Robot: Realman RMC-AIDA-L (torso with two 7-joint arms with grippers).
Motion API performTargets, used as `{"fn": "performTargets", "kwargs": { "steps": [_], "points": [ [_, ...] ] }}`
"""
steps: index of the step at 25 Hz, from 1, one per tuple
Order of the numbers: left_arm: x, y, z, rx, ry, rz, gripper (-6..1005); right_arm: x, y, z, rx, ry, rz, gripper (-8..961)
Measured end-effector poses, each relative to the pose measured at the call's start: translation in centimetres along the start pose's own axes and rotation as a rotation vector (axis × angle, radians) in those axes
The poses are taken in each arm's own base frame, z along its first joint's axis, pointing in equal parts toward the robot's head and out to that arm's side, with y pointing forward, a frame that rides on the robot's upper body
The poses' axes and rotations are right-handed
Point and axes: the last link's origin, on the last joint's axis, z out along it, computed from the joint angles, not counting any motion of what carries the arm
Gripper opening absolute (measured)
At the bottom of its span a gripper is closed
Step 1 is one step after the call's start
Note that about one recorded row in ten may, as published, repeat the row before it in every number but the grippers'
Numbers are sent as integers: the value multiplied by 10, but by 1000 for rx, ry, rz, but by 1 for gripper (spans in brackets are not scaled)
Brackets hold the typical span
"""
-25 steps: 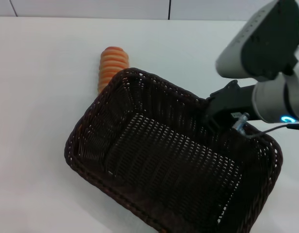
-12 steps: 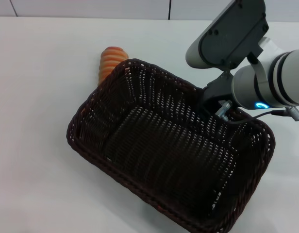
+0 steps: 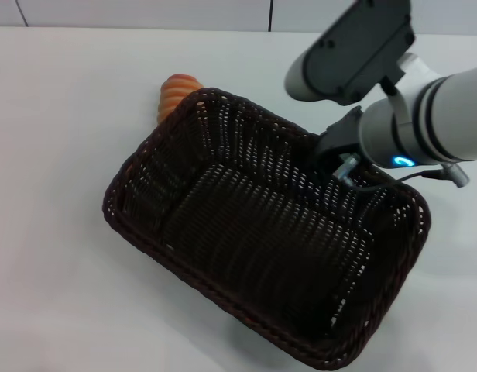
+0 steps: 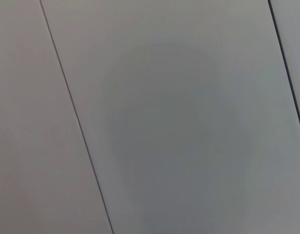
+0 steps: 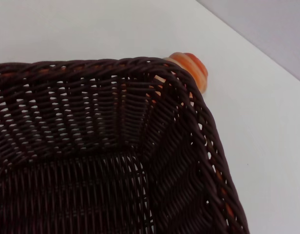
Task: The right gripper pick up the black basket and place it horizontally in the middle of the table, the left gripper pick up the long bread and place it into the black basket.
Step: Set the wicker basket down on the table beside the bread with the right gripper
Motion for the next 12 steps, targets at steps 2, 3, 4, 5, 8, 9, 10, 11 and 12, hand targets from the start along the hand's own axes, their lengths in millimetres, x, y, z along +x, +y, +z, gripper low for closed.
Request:
{"fn": "performTargets", "kwargs": {
  "steps": [2,3,4,5,8,9,10,11,12],
  "points": [
    [0,0,0,-1,0,0,774,-3,3,1,1,2,-7,239],
    [0,0,0,-1,-1,0,774,-6,7,2,0,13,-13,253],
    [0,0,0,-1,-1,0,774,-6,7,2,0,13,-13,268],
    [0,0,0,-1,-2,1,774,-6,10,4,2,27,-18,282],
    [-1,-1,-1,1,-5,1,774,-6,12,5,4,35,-15,325],
    [-1,-1,-1,2,-5,2,774,-6,12,5,4,35,-15,340],
    [-1,-1,-1,2,-5,2,774,-6,13,5,3,33,-8,354],
    [-1,-1,-1,2,-5,2,774,-6,13,5,3,33,-8,357],
    [-1,-1,-1,2,-5,2,775,-6,13,5,3,32,-8,361]
  ]
}}
